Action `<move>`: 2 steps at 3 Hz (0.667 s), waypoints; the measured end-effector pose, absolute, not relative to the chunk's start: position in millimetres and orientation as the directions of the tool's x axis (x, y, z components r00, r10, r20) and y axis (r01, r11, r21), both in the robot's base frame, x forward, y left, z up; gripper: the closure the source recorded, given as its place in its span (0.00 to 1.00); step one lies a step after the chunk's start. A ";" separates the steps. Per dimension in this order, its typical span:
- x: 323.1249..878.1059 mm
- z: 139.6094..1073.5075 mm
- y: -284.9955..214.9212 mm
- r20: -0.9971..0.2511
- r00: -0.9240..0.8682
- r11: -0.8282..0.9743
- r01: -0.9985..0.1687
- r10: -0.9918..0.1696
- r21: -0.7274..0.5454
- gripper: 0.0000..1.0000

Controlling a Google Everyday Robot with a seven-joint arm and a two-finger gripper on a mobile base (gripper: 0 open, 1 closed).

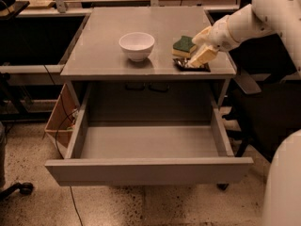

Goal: Pick rxbar chocolate from top drawer and place on counter

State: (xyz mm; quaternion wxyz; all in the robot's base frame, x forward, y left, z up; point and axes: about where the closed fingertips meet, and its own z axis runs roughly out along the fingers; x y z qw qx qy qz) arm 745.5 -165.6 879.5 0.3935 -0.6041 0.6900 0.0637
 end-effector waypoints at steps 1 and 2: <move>736.8 888.9 -175.8 -0.615 0.051 0.255 -0.880 -0.787 -0.400 0.00; 717.5 904.7 -201.8 -0.597 0.063 0.243 -0.876 -0.800 -0.418 0.00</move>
Offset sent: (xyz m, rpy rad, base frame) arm -0.0575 -0.0803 0.0531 -0.0617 -0.0526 0.0080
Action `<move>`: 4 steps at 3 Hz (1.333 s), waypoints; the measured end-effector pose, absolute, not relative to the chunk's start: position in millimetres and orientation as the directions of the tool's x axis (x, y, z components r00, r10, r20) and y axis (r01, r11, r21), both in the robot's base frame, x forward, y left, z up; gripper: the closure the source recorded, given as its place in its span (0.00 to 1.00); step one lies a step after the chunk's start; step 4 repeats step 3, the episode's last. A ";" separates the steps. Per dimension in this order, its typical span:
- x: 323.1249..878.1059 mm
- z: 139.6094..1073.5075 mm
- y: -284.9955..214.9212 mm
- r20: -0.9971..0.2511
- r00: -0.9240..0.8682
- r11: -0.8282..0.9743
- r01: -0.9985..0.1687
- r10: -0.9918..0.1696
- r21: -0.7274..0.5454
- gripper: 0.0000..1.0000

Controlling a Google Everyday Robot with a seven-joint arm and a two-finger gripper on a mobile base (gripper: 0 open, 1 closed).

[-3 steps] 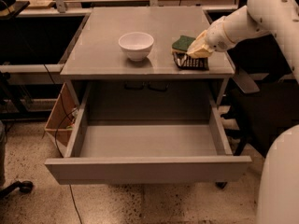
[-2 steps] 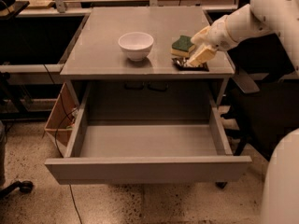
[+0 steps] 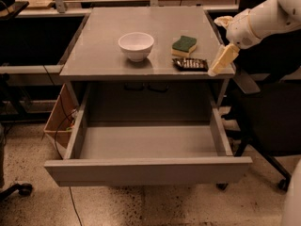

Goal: Pick rxbar chocolate from top drawer and place on counter

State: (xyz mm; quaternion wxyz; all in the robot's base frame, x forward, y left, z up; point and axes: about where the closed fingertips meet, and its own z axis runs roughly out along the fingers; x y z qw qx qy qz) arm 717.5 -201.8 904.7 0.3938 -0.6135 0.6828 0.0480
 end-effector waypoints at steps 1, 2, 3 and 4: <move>691.3 924.6 -248.7 -0.566 0.039 0.262 -0.859 -0.823 -0.440 0.00; 661.1 935.9 -304.3 -0.538 -0.031 0.318 -0.834 -0.843 -0.450 0.00; 658.8 935.4 -309.5 -0.538 -0.038 0.325 -0.832 -0.842 -0.449 0.00; 658.8 935.4 -309.5 -0.538 -0.038 0.325 -0.832 -0.842 -0.449 0.00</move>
Offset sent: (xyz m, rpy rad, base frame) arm -0.1075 -0.1886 0.0478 -0.1224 -0.0114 -0.2608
